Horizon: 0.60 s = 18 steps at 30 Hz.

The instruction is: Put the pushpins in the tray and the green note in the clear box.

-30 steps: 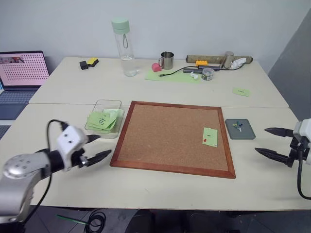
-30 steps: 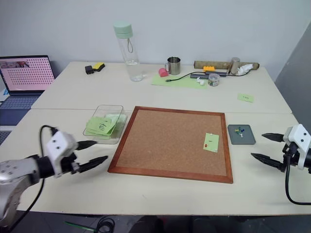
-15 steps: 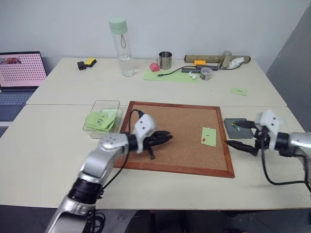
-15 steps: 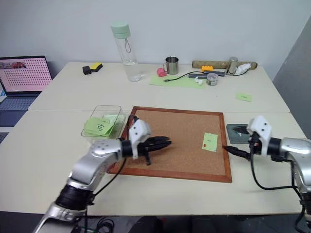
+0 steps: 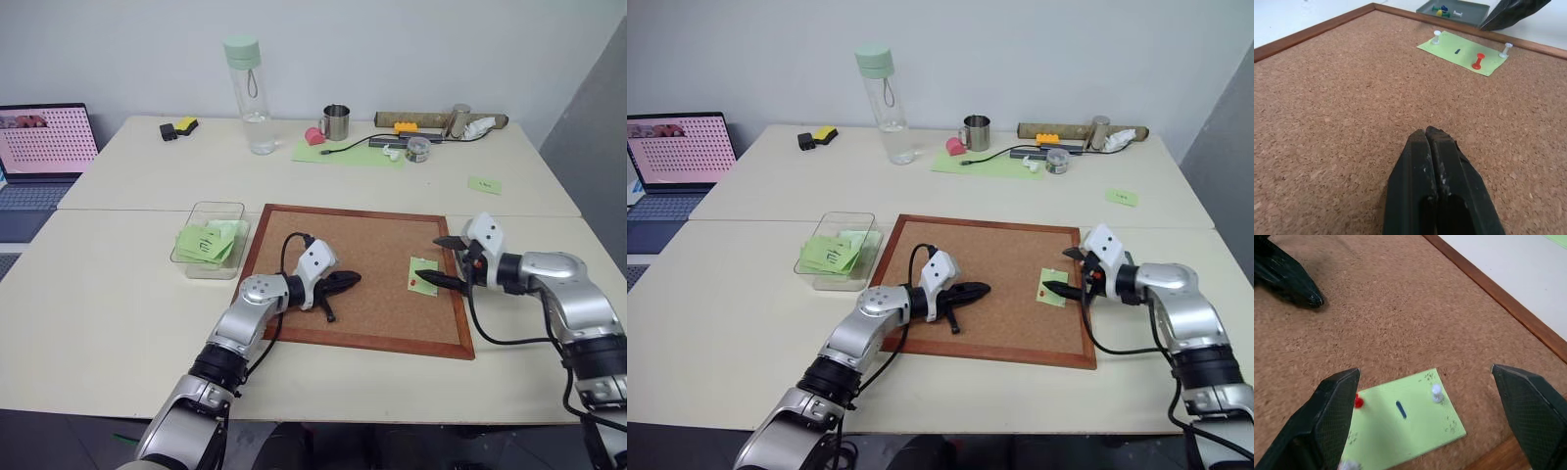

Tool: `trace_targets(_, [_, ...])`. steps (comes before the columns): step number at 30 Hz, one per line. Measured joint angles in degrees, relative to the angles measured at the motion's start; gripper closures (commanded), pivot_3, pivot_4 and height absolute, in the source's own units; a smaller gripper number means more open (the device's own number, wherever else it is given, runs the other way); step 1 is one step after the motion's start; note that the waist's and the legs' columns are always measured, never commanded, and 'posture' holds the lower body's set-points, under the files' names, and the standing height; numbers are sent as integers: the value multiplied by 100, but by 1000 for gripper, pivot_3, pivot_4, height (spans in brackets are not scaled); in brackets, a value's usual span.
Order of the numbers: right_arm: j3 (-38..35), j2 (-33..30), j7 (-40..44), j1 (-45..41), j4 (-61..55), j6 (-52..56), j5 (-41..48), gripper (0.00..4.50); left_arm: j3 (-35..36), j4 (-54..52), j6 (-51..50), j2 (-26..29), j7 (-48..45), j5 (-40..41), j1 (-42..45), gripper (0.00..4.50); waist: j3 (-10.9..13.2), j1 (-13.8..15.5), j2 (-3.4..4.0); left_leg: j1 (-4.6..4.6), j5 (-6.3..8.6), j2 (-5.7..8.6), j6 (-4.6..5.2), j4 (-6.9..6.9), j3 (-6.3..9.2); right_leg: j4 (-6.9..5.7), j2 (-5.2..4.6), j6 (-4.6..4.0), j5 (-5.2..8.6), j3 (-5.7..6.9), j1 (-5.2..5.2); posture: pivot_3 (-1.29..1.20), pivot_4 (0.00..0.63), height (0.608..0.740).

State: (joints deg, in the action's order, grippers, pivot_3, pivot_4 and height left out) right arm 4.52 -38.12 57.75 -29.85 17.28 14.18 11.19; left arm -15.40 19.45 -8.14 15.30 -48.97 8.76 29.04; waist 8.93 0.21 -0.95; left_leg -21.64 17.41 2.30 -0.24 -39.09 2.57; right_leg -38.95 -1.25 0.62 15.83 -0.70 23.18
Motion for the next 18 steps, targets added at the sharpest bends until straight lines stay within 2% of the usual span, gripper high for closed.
trace_targets(3, [98, 164, -29, -161, 539, -345, -208, 0, 6, 25, 14, -3, -5, -4, 5, 4481, -1, -2, 0, 1, 0, 0, 0, 0, -2, 0, 0, 0, 0, -1, 0, 0, 150, 740])
trace_targets(6, [131, 354, -26, -269, 991, -582, -307, 456, 25, 16, -14, -1, 7, -3, -1, 4500, -2, -15, 2, 2, 0, 0, 0, 0, -3, -2, 0, 0, 0, -2, 0, 0, 150, 740])
trace_targets(18, [106, 431, 248, -478, 1519, -1050, -324, 3135, 101, -189, -159, 24, 93, -2, -126, 4500, -2, -34, 3, 3, 0, -2, 0, 3, -2, -2, 1, -1, 0, -2, 1, 0, 150, 740])
